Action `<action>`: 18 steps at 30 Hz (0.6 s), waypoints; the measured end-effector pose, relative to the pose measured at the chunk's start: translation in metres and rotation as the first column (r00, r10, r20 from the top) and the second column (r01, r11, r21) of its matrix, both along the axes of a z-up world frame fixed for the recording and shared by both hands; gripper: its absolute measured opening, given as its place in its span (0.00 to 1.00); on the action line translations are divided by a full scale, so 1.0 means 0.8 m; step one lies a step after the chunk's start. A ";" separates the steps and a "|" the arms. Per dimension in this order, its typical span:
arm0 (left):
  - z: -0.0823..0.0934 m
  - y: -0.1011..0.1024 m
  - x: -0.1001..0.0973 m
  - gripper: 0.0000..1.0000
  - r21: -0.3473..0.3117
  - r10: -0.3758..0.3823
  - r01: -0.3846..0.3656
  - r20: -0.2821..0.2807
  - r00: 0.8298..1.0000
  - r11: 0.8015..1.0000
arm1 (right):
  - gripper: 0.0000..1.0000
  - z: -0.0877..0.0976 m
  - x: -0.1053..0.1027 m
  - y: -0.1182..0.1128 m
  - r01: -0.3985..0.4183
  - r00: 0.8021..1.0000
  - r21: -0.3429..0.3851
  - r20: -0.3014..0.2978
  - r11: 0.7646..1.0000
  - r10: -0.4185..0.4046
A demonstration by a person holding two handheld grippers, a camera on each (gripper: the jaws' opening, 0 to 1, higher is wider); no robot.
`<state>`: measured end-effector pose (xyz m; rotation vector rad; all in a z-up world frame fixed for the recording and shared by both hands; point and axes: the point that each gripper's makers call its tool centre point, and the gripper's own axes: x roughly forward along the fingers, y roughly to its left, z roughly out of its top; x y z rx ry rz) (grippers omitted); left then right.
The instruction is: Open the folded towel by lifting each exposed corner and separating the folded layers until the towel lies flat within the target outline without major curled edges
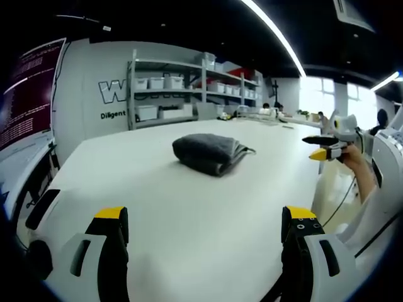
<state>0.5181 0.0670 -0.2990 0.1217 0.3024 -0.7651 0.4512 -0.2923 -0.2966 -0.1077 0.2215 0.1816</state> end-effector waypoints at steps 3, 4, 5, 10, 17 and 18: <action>-0.001 0.001 0.000 0.99 0.002 0.003 -0.003 -0.002 1.000 1.000 | 1.00 -0.002 0.002 0.000 -0.001 1.000 -0.007 -0.005 1.000 0.001; -0.002 0.001 -0.001 0.99 0.004 0.003 -0.003 -0.003 1.000 1.000 | 1.00 -0.002 0.003 0.001 -0.002 1.000 -0.008 -0.006 1.000 0.002; -0.002 0.002 -0.002 0.99 0.003 0.003 -0.003 -0.003 1.000 1.000 | 1.00 -0.003 0.003 0.002 -0.004 1.000 -0.008 -0.007 1.000 0.004; -0.004 0.003 -0.004 0.99 0.004 0.008 -0.008 -0.003 1.000 1.000 | 1.00 -0.007 0.002 0.004 -0.012 1.000 -0.008 -0.013 1.000 0.012; -0.005 0.003 -0.006 0.99 0.000 0.012 -0.012 -0.002 1.000 1.000 | 1.00 -0.012 0.001 0.004 -0.014 1.000 -0.018 -0.026 1.000 0.013; -0.006 0.003 -0.006 0.99 0.001 0.012 -0.012 -0.001 1.000 1.000 | 1.00 -0.012 0.001 0.005 -0.015 1.000 -0.018 -0.026 1.000 0.015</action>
